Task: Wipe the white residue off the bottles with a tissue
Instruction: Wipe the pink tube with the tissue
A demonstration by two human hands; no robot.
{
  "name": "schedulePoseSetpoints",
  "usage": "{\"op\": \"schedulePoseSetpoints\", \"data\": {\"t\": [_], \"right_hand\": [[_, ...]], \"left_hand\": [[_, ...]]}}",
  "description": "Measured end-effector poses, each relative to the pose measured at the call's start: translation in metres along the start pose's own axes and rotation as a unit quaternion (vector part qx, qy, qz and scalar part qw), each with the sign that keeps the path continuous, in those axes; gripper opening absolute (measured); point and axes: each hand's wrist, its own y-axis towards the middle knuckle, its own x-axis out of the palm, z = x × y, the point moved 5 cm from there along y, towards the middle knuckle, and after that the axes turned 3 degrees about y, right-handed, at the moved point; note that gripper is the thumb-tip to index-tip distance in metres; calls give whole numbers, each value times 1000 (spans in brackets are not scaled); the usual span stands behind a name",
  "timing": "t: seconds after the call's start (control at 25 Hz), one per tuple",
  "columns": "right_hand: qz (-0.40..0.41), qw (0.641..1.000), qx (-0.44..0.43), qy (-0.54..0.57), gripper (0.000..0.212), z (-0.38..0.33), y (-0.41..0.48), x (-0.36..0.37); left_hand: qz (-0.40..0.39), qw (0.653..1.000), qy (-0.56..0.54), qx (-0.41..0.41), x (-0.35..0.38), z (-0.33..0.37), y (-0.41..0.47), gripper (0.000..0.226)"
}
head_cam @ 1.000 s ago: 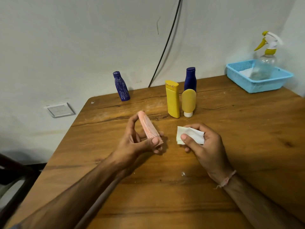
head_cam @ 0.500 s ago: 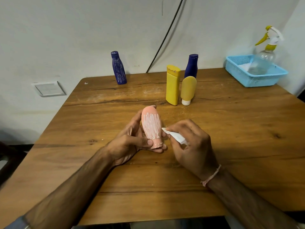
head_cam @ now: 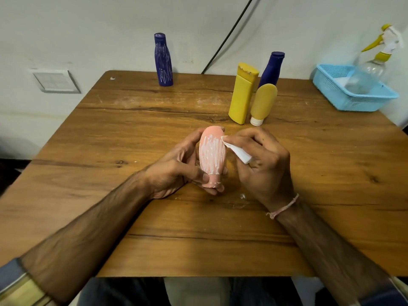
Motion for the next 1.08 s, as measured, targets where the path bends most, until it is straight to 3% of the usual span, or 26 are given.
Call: {"op": "schedulePoseSetpoints", "data": {"t": [0.28,0.52,0.84,1.08], "right_hand": [[-50,998,-45,4,24,-16,-26,-6],[6,1000,9,-4,17,-12,16,-7],[-79,997,-14,-8,27,-25,-22,-5],[-31,999,10,-18,15,-18,16,-9]], "left_hand": [[11,1000,-13,16,-2,2,1,99],[4,1000,-7,17,1,2,-1,96],[21,999,-6,29,-2,2,0,100],[8,1000,-1,23,0,1,-1,96]]}}
